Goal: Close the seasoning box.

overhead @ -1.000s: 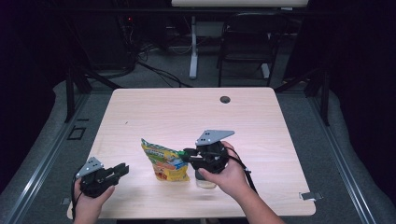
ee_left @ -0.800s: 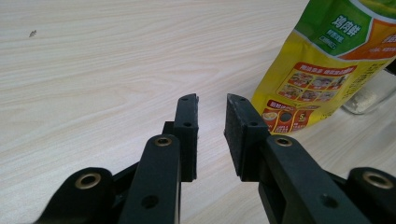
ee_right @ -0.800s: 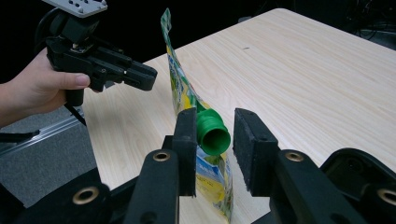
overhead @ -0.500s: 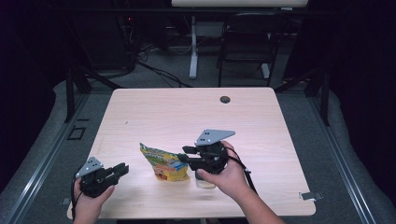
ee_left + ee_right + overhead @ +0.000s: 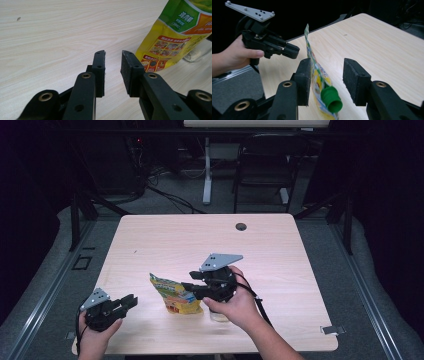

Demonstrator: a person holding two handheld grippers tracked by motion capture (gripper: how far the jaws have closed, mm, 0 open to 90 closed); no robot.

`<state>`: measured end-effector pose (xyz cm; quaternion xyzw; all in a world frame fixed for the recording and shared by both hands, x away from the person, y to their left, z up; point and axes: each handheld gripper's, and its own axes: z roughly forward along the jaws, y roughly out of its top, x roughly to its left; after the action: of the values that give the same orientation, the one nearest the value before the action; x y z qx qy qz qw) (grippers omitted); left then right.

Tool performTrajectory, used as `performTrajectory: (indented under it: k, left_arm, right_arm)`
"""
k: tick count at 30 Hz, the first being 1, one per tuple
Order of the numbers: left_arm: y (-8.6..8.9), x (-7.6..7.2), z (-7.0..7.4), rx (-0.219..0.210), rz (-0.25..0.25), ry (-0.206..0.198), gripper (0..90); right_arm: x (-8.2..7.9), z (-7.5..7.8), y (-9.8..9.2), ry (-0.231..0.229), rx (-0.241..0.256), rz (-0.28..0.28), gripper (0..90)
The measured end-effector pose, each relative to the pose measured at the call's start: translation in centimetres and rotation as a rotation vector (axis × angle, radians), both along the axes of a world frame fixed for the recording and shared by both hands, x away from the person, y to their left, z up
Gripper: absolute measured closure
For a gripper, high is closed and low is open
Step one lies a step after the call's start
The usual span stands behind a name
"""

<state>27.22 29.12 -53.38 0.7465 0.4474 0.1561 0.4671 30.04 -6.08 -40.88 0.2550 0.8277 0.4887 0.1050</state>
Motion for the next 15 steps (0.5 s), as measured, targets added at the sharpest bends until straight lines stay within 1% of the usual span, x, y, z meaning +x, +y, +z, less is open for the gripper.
performTrajectory:
  k: [1,5,9,15]
  left_arm:
    - [0.0,0.0,-0.1,-0.009,0.005,-0.007,73.6]
    - [0.0,0.0,0.0,-0.008,0.006,-0.007,73.7]
    - [0.0,0.0,0.0,-0.007,0.005,-0.009,73.6]
    - [0.1,0.0,0.0,-0.007,0.004,-0.007,73.6]
  right_arm:
    - [0.0,0.1,0.2,-0.005,-0.008,0.0,57.9]
    - [0.1,0.3,0.9,-0.017,-0.014,0.002,58.0]
    - [0.3,0.6,1.7,-0.004,-0.021,0.012,61.4]
    - [0.6,1.0,2.7,-0.011,-0.02,0.02,63.7]
